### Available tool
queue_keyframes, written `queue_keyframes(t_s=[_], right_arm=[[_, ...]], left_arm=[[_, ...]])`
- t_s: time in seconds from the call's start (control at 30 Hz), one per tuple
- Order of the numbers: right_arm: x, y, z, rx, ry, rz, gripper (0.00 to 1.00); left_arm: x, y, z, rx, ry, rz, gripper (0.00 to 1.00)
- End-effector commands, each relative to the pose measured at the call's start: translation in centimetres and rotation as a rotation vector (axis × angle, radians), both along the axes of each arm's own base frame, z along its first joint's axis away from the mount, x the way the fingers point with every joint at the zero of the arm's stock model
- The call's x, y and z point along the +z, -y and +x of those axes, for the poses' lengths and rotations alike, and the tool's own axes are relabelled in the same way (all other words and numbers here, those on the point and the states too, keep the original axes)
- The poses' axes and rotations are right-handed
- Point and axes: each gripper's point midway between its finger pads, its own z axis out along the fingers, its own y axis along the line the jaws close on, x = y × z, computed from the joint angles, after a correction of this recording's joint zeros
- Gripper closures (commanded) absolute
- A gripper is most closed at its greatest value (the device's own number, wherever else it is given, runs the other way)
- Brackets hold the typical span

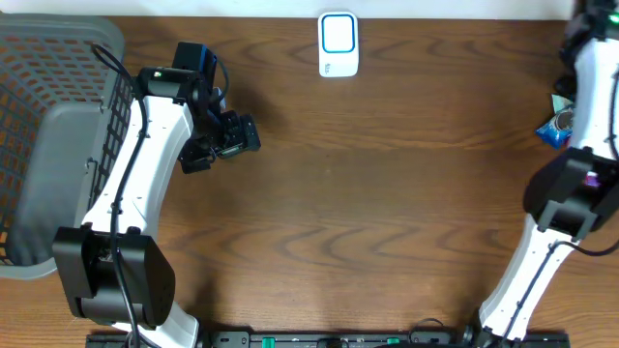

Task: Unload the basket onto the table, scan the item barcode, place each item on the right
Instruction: 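Carry the Kleenex box right and drop it on the pile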

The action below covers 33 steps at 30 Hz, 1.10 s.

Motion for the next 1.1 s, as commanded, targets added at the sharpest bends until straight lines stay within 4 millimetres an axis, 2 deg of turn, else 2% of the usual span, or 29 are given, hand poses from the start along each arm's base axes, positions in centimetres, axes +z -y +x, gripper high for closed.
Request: queue_keyframes(t_s=[0.0,0.03,0.1,0.2,0.23,0.47,0.57,0.73,0.77,0.87,1.07], right_arm=[[-0.7,0.5,-0.7,-0.045,0.076,0.133,0.85],[-1.0,0.5,-0.7,-0.039,0.087,0.165,0.79],[-1.4,0.5,-0.4,-0.029,0.115,0.22,0.53],[-1.7,0.2,0.4,-0.008,0.157,0.278,0.25],[-1.8,0.1,0.5,0.003,0.161,0.289,0.01],[-1.7,-1.1,0.0,0.006,0.152,0.349,0.01],[-0.4,-1.9,-0.2,0.017,0.173,0.376,0.01],[3.8,-4.4,-1.1,0.056,0.244,0.435,0.01],[5.4,-5.1,-1.8,0.066,0.262,0.44,0.01],[8.2,-6.5,-3.5,0.067,0.284,0.442,0.01],[12.6,-11.1,-6.0,0.147,0.319,0.467,0.01]], left_arm=[[0.5,-0.2,0.0,0.02,0.01,-0.004,0.02],[0.5,-0.2,0.0,0.02,0.01,-0.004,0.02],[0.5,-0.2,0.0,0.02,0.01,-0.004,0.02],[0.5,-0.2,0.0,0.02,0.01,-0.004,0.02],[0.5,-0.2,0.0,0.02,0.01,-0.004,0.02],[0.5,-0.2,0.0,0.02,0.01,-0.003,0.02],[0.5,-0.2,0.0,0.02,0.01,-0.004,0.02],[0.5,-0.2,0.0,0.02,0.01,-0.004,0.02],[0.5,-0.2,0.0,0.02,0.01,-0.004,0.02],[0.5,-0.2,0.0,0.02,0.01,-0.004,0.02],[0.5,-0.2,0.0,0.02,0.01,-0.004,0.02]])
